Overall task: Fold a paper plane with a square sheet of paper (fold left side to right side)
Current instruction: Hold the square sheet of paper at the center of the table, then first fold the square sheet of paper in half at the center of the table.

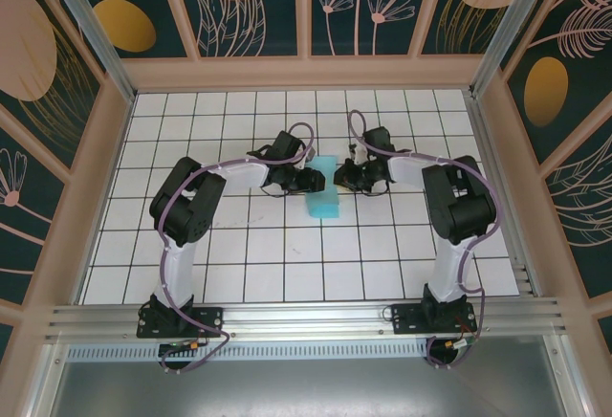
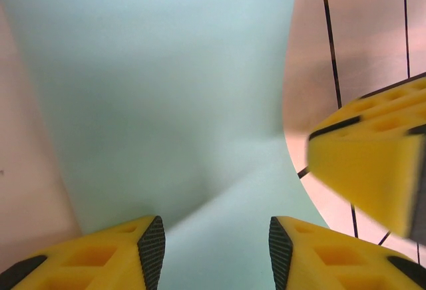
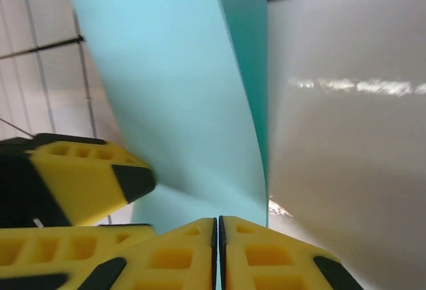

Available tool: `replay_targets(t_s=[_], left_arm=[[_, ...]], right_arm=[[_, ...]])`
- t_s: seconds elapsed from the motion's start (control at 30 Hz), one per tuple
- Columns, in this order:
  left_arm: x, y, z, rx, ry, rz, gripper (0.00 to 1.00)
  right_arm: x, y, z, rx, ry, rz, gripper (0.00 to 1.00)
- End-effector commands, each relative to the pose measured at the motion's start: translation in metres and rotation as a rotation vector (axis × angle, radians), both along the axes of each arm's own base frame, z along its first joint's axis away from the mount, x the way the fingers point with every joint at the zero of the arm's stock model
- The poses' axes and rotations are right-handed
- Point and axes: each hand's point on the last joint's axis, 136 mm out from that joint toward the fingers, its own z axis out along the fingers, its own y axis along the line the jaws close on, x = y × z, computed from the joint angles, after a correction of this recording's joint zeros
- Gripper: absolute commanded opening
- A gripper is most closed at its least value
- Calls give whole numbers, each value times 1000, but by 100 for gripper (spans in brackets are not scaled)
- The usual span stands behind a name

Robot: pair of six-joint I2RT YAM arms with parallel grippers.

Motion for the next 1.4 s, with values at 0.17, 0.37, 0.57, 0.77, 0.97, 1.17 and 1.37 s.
replay_targets(t_s=[0.17,0.37,0.57,0.77,0.97,1.17,1.37], left_arm=[[-12,13,-28,57,54,2,49],[-13,13,-29,57,55,0,49],[-13,12,-26,53,47,-6,49],[-13,12,-24,49,31,-19,49],[-16,10,-18,35,6,-51,49],[-29,3,-8,-7,-20,-125,49],[-43,-4,-6,-20,-26,-177,49]], right_arm=[[33,25,42,141,-89,13,11],[44,47,29,163,-62,41,10],[48,52,9,152,-29,42,10],[45,41,-26,32,31,24,10],[37,29,-51,-51,83,-1,10],[32,24,-58,-72,101,-16,9],[32,23,-59,-81,107,-23,9]])
